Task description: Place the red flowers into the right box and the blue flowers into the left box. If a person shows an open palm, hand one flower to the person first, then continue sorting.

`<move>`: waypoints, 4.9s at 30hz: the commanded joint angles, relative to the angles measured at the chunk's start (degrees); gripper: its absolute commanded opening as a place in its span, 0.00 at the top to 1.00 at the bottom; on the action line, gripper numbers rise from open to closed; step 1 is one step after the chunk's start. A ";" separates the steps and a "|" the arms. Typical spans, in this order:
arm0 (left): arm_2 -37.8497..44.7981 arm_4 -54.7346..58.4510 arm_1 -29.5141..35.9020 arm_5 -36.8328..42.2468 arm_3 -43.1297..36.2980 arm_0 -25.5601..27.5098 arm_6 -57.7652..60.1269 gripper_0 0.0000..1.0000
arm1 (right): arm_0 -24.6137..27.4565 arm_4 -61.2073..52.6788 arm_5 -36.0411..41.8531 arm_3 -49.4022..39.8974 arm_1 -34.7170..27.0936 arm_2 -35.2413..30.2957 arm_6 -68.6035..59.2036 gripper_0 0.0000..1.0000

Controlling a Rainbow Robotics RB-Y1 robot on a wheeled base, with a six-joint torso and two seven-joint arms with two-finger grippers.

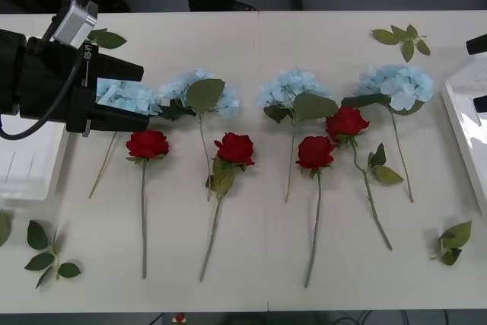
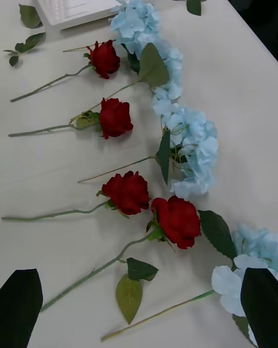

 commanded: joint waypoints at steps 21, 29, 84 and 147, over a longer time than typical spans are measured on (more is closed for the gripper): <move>3.22 -5.34 -0.94 2.41 12.59 -8.74 11.50 0.00 | 2.40 16.12 -3.47 0.29 -2.98 2.12 -18.07 0.00; 6.91 -20.81 0.02 3.03 8.81 -4.17 30.92 0.00 | 1.00 25.79 -8.92 0.12 -3.86 10.56 -39.16 0.00; -2.94 -85.23 -22.30 0.92 23.14 -7.33 40.06 0.00 | -11.31 46.53 -38.80 27.10 13.81 42.11 -61.49 0.00; 0.32 -79.96 -20.46 7.25 23.31 -12.34 34.97 1.00 | -9.81 -9.98 -18.15 6.36 8.36 16.18 -36.53 1.00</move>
